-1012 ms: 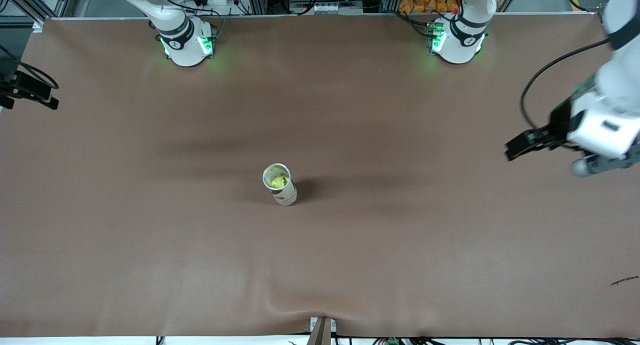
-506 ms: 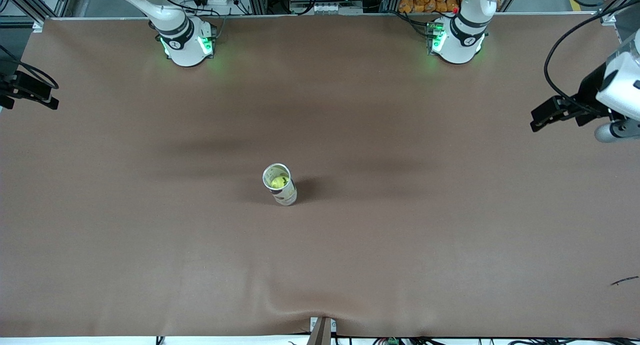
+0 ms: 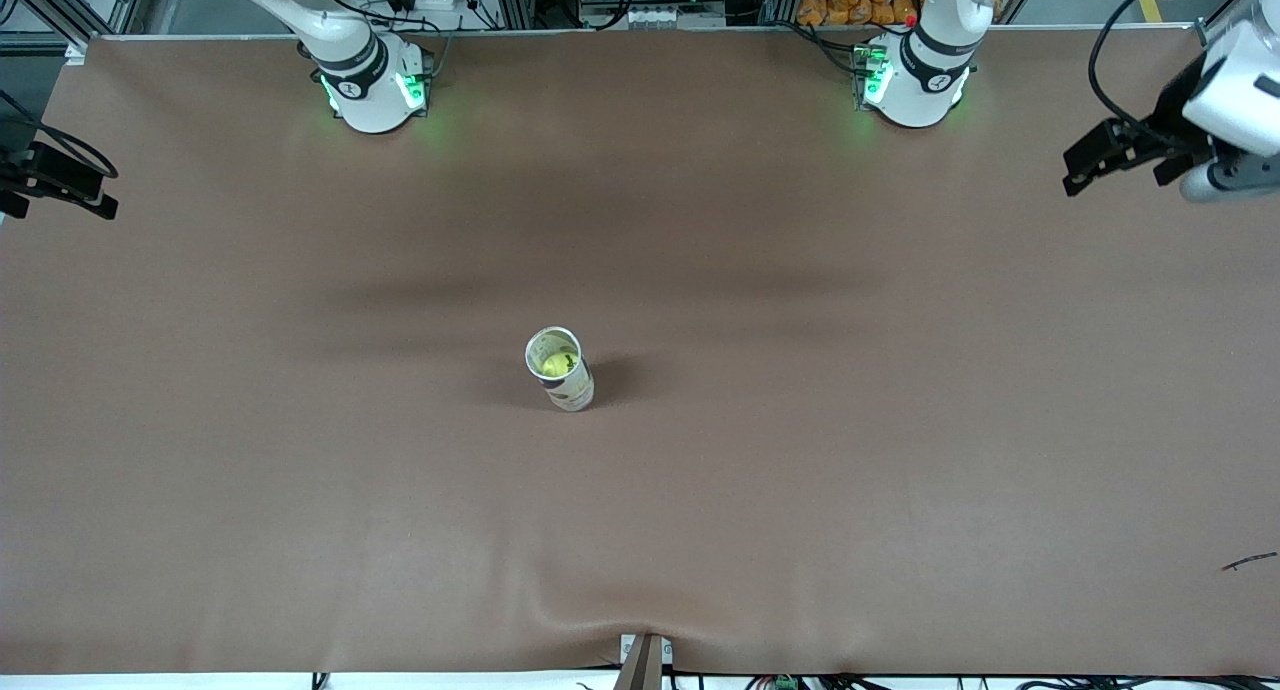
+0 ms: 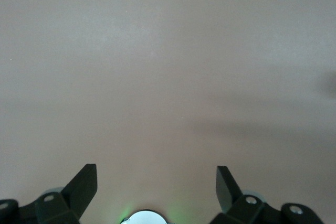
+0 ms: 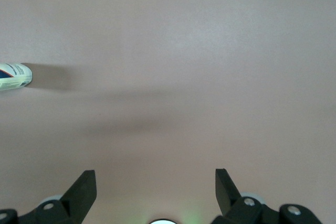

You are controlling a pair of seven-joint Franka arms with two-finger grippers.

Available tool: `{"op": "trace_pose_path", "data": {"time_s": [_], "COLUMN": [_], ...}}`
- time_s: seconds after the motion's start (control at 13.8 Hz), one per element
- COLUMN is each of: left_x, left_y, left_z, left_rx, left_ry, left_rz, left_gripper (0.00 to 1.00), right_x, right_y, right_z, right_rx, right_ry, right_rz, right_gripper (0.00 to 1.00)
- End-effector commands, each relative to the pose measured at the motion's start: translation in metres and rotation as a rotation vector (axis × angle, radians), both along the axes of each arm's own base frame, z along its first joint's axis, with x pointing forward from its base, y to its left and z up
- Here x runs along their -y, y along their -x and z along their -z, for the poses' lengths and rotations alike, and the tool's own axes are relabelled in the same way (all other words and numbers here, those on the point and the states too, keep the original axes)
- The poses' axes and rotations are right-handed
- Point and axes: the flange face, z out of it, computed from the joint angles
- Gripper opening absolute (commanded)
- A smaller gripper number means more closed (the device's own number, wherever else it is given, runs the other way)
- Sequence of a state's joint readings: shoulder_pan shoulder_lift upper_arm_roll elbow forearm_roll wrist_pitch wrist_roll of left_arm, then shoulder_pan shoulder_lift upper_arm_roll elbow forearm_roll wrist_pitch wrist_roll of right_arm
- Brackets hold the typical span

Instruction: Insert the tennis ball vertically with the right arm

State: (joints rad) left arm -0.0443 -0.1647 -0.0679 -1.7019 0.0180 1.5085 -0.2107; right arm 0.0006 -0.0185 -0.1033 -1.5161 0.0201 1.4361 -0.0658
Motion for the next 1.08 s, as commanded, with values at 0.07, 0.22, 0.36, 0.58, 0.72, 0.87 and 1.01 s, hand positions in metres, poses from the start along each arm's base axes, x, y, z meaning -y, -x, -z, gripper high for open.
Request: {"op": "trace_pose_path", "data": {"time_s": [0.07,0.22,0.36,0.58,0.72,0.87,1.01], "left_x": [0.007,0.008,0.004,-0.007,-0.015,-0.022,-0.02], "left_y": [0.023,0.023,0.019,0.012,0.01,0.006,0.007], "left_z": [-0.002,-0.006,-0.014,-0.016,-0.019,-0.019,-0.021], "left_rx": [0.001,0.007,0.019,0.004,0.007,0.004,0.01], "left_ry": [0.007,-0.002,0.002,0.012,0.036,0.039,0.039], "left_rz": [0.032,0.029,0.021,0.003,0.004,-0.008,-0.007], "left_gripper": [1.0,1.0,1.0,1.0,1.0,1.0,1.0], "right_x": [-0.001,-0.002,-0.003,-0.004,-0.004,-0.004,-0.004], "right_y": [-0.001,-0.002,-0.003,-0.003,-0.003,-0.003,-0.003], "right_z": [-0.003,-0.003,-0.001,-0.001,-0.001,-0.001,-0.001], "right_rx": [0.002,0.002,-0.002,-0.003,-0.003,-0.003,-0.003], "right_ry": [-0.014,-0.014,-0.014,-0.014,-0.014,-0.014,-0.014], "right_rz": [0.005,0.003,0.002,0.0,0.0,0.0,0.0], "right_gripper": [1.0,1.0,1.0,1.0,1.0,1.0,1.0]}}
